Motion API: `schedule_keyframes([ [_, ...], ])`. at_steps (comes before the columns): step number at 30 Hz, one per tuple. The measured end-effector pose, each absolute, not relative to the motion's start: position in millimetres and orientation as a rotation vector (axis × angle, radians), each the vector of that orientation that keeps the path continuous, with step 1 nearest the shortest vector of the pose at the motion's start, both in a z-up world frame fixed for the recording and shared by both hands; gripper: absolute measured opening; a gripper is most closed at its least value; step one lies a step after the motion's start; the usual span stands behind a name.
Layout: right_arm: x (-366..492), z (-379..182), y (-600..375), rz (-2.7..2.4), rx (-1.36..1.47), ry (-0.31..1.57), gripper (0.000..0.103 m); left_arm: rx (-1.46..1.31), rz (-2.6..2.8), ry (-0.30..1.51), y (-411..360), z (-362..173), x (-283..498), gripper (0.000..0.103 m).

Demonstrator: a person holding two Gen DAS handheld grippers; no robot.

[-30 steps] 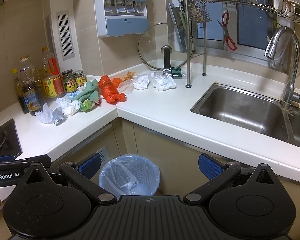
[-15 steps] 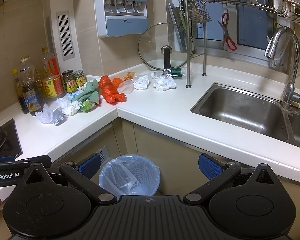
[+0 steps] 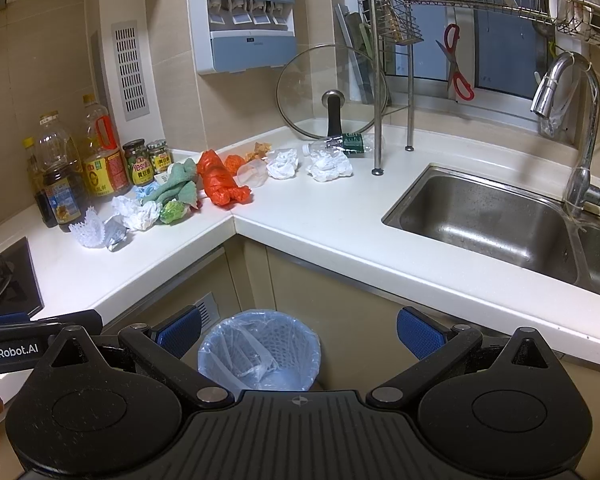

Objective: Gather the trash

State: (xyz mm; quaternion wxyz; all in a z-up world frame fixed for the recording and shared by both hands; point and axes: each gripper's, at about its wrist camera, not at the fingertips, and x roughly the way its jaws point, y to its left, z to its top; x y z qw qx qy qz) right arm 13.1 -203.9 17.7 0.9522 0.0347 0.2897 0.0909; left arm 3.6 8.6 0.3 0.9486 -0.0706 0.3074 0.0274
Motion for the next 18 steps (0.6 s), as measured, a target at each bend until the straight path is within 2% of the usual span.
schedule_keyframes([
  [18,50.9,24.0,-176.7,0.164,0.131,0.546,0.103,-0.179,-0.001,0.637,50.9,5.8,50.7,0.103],
])
